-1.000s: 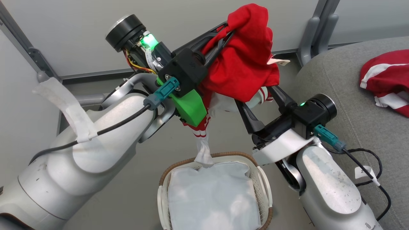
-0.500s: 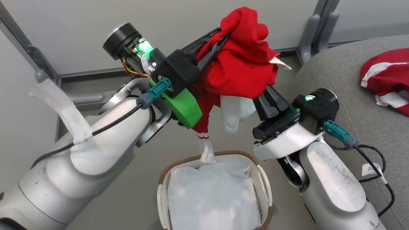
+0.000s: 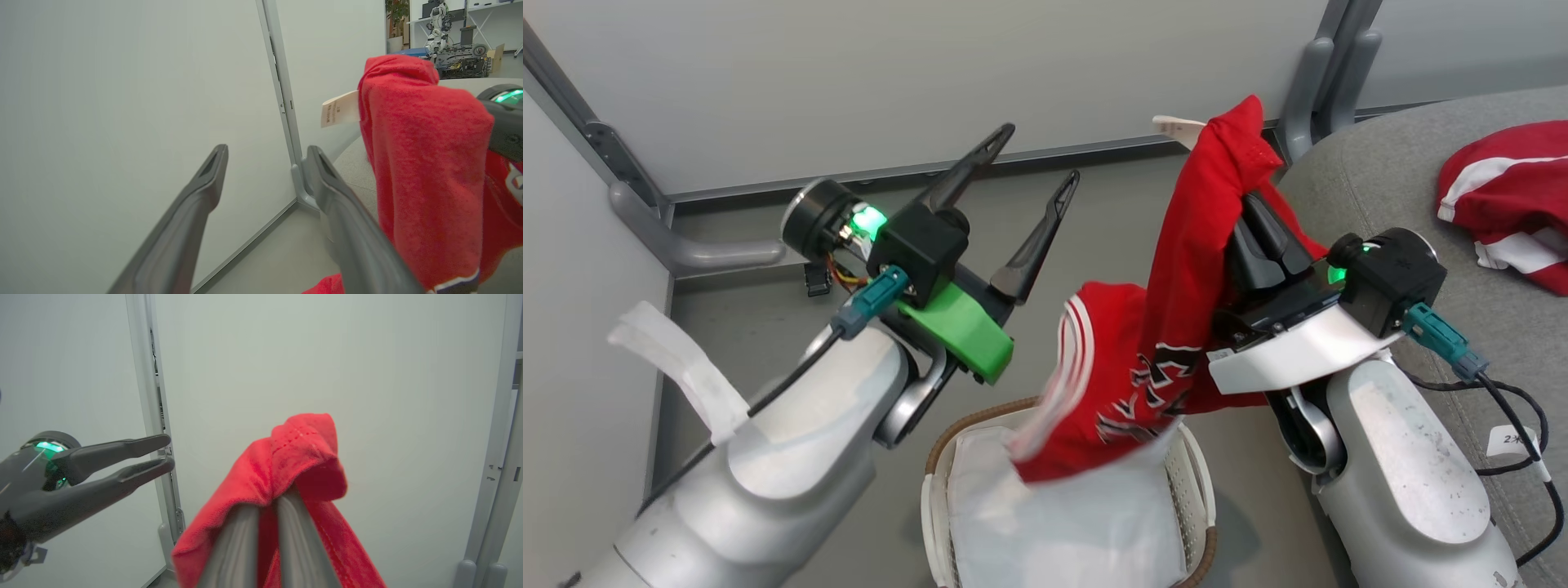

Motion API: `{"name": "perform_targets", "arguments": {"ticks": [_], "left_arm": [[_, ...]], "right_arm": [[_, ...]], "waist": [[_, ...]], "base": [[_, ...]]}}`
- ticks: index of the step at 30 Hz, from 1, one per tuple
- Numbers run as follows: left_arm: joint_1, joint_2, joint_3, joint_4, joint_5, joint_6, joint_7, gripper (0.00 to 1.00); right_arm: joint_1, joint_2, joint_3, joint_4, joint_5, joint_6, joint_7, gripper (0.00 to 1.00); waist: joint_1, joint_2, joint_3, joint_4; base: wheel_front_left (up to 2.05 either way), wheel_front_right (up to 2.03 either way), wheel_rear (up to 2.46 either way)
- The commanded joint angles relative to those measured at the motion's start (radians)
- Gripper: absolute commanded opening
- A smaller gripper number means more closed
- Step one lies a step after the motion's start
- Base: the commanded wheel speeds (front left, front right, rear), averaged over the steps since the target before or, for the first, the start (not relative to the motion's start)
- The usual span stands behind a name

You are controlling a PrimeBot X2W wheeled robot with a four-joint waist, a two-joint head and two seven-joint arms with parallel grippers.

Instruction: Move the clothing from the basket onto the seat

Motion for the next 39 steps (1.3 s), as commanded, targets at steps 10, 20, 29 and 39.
{"name": "perform_targets", "arguments": {"ticks": [10, 20, 29, 39], "left_arm": [[0.187, -0.092, 0.022, 0.060, -0.008, -0.003, -0.047, 1.00], [0.278, -0.126, 0.104, 0.035, 0.088, -0.032, -0.045, 1.00], [0.254, -0.131, 0.148, 0.043, 0.166, -0.059, -0.045, 1.00], [0.231, -0.147, 0.157, 0.076, 0.215, -0.088, -0.045, 1.00]], "right_arm": [[0.042, -0.003, -0.073, -0.010, -0.039, -0.001, -0.002, 0.00], [0.014, -0.003, -0.149, -0.028, -0.065, -0.001, -0.002, 0.00], [-0.042, -0.002, -0.238, -0.042, -0.093, -0.001, -0.002, 0.00], [-0.022, -0.002, -0.318, -0.017, -0.107, -0.001, -0.002, 0.00]], "waist": [[0.0001, 0.0087, -0.005, -0.006], [0.0001, 0.0087, 0.037, -0.099], [0.0001, 0.0087, 0.148, -0.276], [0.0001, 0.0087, 0.218, -0.411]], "base": [[0.00, 0.00, 0.00], [0.00, 0.00, 0.00], [0.00, 0.00, 0.00], [0.00, 0.00, 0.00]]}}
